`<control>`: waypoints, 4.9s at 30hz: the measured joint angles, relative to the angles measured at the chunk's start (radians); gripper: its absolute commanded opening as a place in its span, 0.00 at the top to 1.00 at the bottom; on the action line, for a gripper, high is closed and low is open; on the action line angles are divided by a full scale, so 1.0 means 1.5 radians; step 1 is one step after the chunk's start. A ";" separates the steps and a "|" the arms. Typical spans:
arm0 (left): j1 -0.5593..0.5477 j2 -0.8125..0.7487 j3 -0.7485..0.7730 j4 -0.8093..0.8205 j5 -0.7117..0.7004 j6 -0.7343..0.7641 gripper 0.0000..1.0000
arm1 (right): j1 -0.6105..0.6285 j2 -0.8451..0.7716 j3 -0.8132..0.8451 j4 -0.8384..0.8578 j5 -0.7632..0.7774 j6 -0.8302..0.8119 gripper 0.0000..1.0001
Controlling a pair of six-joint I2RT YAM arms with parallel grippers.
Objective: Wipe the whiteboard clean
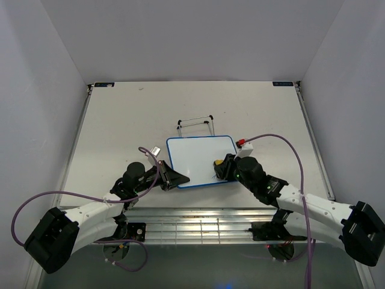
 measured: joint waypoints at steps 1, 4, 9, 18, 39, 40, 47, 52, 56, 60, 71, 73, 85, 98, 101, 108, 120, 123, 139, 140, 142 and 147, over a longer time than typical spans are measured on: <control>0.000 0.000 0.000 -0.001 0.000 -0.001 1.00 | 0.021 0.010 0.010 0.004 0.009 0.010 0.91; 0.000 0.000 0.000 0.000 0.002 -0.003 1.00 | 0.080 0.057 0.057 0.014 0.028 0.028 0.91; 0.000 0.000 0.000 0.001 0.001 -0.007 1.00 | 0.127 0.136 0.128 0.024 0.046 0.030 0.91; -0.003 -0.028 0.000 -0.013 0.004 0.007 1.00 | 0.100 0.012 0.047 -0.009 0.093 0.049 0.92; -0.003 -0.018 0.001 -0.029 0.002 0.010 1.00 | 0.092 -0.018 0.000 -0.018 0.071 0.055 0.92; -0.003 -0.017 0.001 -0.028 0.002 0.009 1.00 | 0.109 -0.010 0.008 -0.013 0.076 0.060 0.92; -0.003 -0.016 0.001 -0.017 0.001 0.005 1.00 | 0.181 0.062 0.076 0.007 0.104 0.071 0.92; -0.003 -0.017 0.001 -0.013 -0.005 0.005 1.00 | 0.176 0.070 0.084 0.005 0.124 0.079 0.92; -0.003 -0.022 0.001 -0.009 -0.005 0.005 1.00 | 0.122 0.041 0.061 -0.001 0.120 0.077 0.92; -0.003 -0.026 0.001 -0.015 -0.004 0.005 1.00 | 0.044 -0.013 0.006 -0.020 0.122 0.071 0.92; -0.003 -0.028 0.001 -0.019 0.001 0.007 1.00 | -0.079 -0.029 -0.008 -0.068 0.031 -0.034 0.92; -0.002 -0.028 0.001 -0.028 0.001 0.007 1.00 | -0.083 0.007 0.016 -0.061 -0.014 -0.061 0.92; -0.002 -0.031 0.001 -0.013 0.032 -0.004 1.00 | -0.103 0.017 0.045 0.017 -0.226 -0.107 0.92; -0.003 -0.056 0.001 -0.052 0.035 0.008 1.00 | -0.247 -0.040 -0.023 -0.036 -0.275 -0.164 0.92; -0.003 -0.056 0.001 -0.058 0.034 0.010 1.00 | -0.236 -0.043 -0.024 -0.033 -0.311 -0.157 0.92; -0.003 -0.054 0.004 -0.040 0.029 0.011 1.00 | -0.065 -0.127 -0.050 0.016 -0.278 -0.078 0.92; -0.003 -0.057 0.004 -0.038 0.006 0.013 1.00 | -0.100 -0.159 -0.104 0.025 -0.122 0.001 0.92; -0.003 -0.074 0.004 -0.061 0.003 0.016 1.00 | -0.139 -0.188 -0.125 -0.008 -0.109 0.005 0.92; -0.003 -0.122 0.004 -0.098 -0.012 0.021 1.00 | -0.086 -0.165 -0.093 -0.001 -0.116 0.040 0.92; -0.003 -0.119 0.004 -0.098 -0.013 0.022 1.00 | -0.053 -0.156 -0.089 0.007 -0.101 0.049 0.92; -0.003 -0.111 0.004 -0.097 -0.013 0.023 1.00 | 0.018 -0.123 -0.067 0.028 -0.076 0.072 0.92; -0.003 -0.101 0.004 -0.076 -0.016 0.021 1.00 | 0.115 -0.011 0.022 0.052 -0.005 0.114 0.92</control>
